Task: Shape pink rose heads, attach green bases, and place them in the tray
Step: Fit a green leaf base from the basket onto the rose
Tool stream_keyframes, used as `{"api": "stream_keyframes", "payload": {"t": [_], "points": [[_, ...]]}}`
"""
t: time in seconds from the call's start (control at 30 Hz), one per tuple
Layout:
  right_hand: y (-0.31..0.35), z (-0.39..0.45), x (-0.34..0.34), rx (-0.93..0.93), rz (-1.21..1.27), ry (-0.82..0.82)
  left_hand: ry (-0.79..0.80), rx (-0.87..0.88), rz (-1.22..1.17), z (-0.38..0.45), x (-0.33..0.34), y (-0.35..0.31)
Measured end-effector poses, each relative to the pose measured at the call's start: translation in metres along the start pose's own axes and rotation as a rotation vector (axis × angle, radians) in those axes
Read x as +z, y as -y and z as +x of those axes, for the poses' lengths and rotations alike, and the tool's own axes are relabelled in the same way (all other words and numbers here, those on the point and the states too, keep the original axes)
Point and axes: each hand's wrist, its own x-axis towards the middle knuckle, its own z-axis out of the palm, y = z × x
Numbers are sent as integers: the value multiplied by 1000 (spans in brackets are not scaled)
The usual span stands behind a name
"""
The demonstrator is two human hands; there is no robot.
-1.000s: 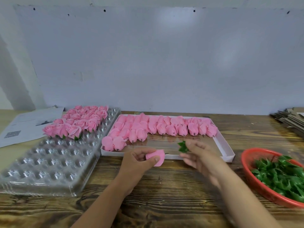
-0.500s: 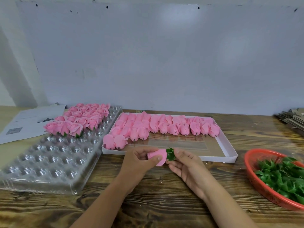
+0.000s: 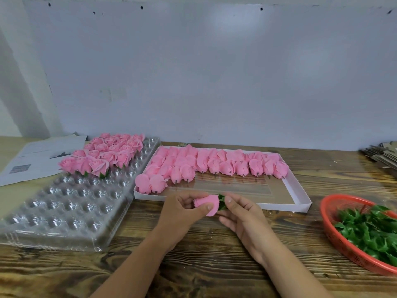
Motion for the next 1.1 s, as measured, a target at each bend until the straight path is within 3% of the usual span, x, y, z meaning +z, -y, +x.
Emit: {"api": "stream_keyframes", "payload": {"t": [0.67,1.1], "points": [[-9,-1,1,-170,-116,-36,4,48,87,-1,0,0],[-11,-1,0,-193,-154,-14,18,-28,-29,0,-1,-2]]}}
